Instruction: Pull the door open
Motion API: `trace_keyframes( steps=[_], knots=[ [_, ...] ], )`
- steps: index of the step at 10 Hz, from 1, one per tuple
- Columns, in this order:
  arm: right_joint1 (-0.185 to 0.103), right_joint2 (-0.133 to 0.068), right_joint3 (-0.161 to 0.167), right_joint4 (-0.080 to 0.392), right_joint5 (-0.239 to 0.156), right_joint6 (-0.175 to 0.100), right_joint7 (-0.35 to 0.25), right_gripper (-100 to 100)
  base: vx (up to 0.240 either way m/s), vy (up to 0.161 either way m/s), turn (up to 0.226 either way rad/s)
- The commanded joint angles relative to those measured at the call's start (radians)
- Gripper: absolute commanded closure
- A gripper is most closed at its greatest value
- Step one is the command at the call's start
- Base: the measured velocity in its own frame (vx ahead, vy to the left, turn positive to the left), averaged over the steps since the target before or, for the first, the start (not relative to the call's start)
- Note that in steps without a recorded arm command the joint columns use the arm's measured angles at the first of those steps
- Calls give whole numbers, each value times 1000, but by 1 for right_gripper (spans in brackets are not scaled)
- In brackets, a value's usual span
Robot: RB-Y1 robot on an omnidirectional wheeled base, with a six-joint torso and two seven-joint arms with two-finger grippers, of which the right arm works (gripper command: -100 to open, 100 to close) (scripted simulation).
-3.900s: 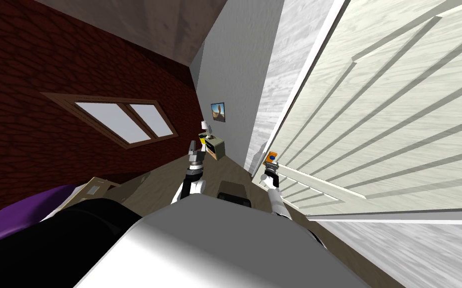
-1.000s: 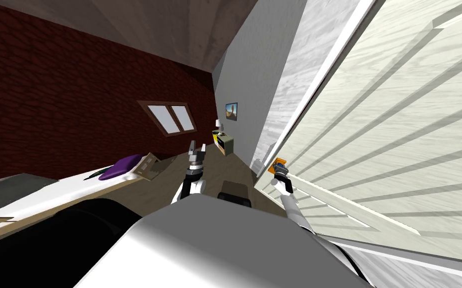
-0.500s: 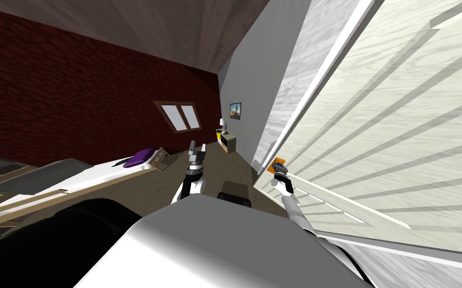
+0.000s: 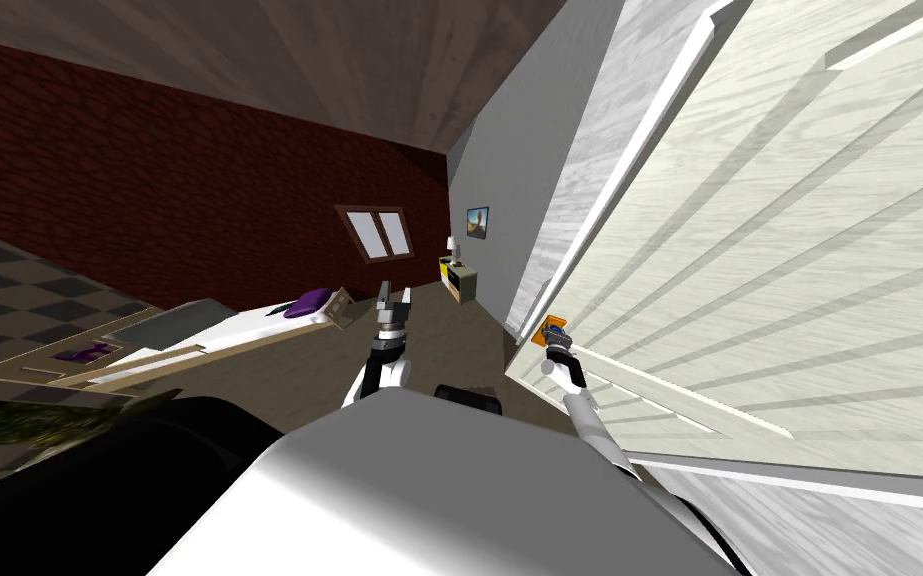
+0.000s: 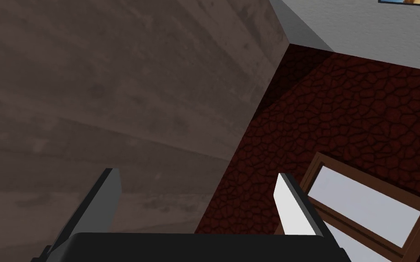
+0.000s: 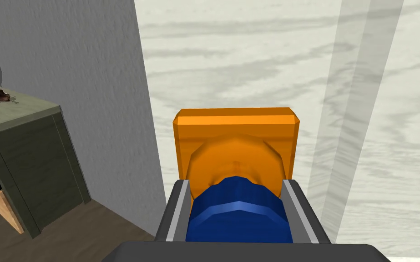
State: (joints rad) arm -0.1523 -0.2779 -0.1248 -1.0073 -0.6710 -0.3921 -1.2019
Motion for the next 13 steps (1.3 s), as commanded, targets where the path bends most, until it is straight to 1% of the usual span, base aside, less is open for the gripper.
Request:
trace_keyframes(
  steps=[1, 3, 4, 5, 13],
  knots=[
    [4, -7, 18, -7, 1, 0, -14, 100, -213, -56, 119],
    [10, -16, 36, -15, 2, 1, -27, 100, -214, -37, 106],
    [7, -15, 31, -10, 2, 0, -23, 100, -92, -6, 28],
    [12, -20, 47, -13, 4, 1, -35, 100, -115, -15, 70],
    [34, -62, 126, -44, 15, -1, -100, 100, -201, -44, 99]
  ],
)
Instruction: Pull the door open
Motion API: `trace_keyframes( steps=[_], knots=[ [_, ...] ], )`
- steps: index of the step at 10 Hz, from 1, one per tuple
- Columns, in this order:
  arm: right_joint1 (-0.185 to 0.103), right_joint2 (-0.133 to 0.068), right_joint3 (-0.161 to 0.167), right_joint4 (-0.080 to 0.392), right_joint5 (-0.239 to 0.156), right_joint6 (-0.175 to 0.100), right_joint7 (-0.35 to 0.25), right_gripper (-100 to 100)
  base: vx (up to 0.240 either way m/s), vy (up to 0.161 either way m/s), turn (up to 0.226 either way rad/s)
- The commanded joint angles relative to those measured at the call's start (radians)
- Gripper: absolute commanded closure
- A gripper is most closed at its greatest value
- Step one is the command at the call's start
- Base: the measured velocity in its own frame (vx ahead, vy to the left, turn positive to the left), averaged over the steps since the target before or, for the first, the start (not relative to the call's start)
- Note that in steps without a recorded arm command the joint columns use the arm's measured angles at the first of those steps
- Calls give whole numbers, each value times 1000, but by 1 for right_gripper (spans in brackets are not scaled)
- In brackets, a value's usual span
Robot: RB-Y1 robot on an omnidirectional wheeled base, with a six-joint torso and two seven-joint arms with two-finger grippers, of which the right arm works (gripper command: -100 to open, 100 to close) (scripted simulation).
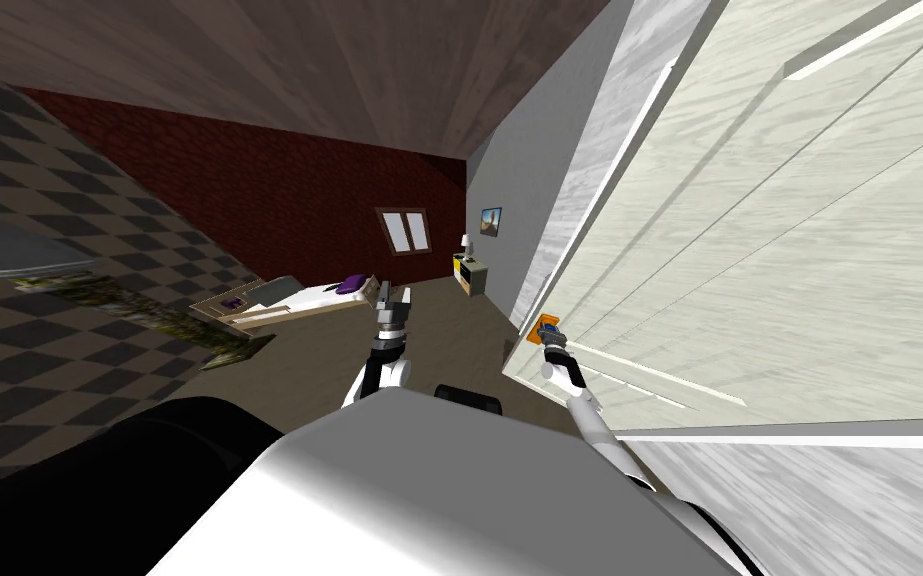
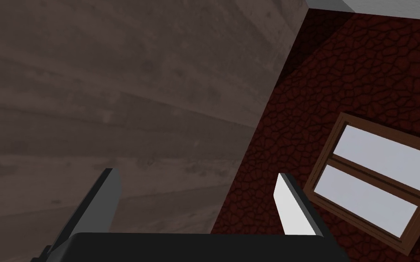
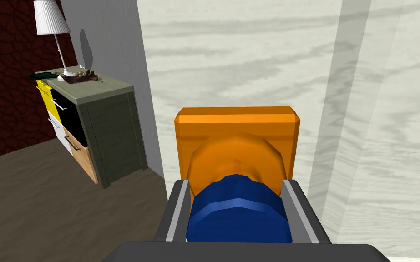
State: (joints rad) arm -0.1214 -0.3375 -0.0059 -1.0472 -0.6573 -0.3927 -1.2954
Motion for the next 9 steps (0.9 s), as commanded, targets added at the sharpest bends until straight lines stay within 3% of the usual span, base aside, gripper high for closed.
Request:
trace_keyframes(
  steps=[1, 3, 9],
  knots=[
    [5, -7, 15, -7, 2, 0, -13, 100, -205, -31, 87],
    [5, -9, 17, -8, 2, 0, -14, 100, -146, -37, 50],
    [29, -50, 85, -38, 11, -7, -71, 100, -181, -59, 98]
  ],
)
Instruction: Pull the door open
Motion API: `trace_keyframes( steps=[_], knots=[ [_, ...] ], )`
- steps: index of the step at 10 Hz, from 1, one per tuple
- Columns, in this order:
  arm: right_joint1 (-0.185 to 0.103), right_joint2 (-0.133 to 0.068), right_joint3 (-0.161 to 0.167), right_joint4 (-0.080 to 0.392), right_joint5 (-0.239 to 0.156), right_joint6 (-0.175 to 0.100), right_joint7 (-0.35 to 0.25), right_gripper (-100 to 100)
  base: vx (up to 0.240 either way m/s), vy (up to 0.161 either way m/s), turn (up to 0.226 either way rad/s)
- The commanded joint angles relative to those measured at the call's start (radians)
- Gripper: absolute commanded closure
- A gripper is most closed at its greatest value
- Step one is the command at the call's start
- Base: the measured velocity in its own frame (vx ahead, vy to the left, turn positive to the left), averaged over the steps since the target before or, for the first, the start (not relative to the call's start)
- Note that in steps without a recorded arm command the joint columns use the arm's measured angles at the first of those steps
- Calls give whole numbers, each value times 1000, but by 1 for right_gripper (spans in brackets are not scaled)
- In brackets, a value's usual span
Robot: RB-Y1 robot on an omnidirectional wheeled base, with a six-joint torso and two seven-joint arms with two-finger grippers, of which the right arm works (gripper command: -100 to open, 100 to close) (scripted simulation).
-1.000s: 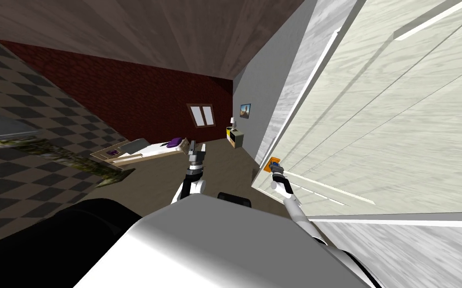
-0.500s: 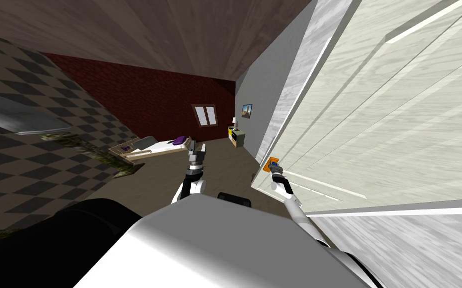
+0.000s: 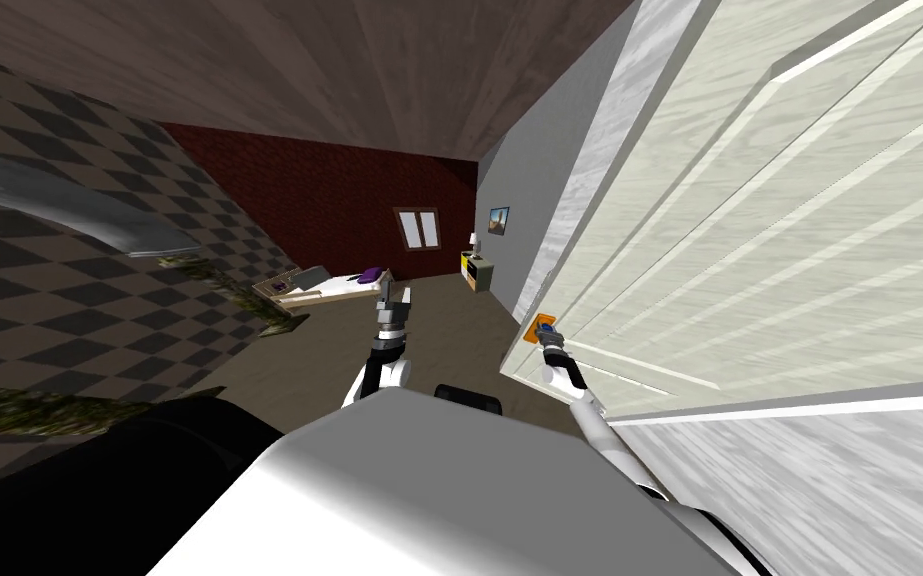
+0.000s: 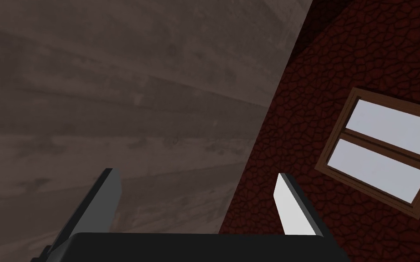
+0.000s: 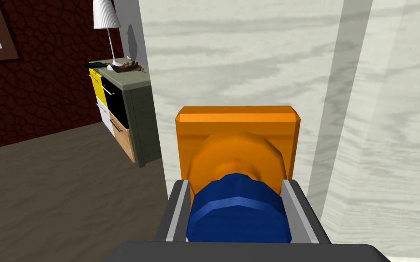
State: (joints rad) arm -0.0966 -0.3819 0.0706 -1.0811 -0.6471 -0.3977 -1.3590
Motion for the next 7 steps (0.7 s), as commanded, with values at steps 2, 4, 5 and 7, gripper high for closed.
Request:
trace_keyframes(
  steps=[2, 4, 5, 7],
  knots=[
    [13, -20, 31, -15, 4, -5, -28, 100, -198, -45, 97],
    [19, -32, 49, -24, 7, -8, -44, 100, -193, -44, 74],
    [22, -38, 58, -28, 8, -9, -52, 100, -192, -83, 91],
    [26, -45, 71, -28, 10, -12, -61, 100, -101, -36, 61]
  ],
)
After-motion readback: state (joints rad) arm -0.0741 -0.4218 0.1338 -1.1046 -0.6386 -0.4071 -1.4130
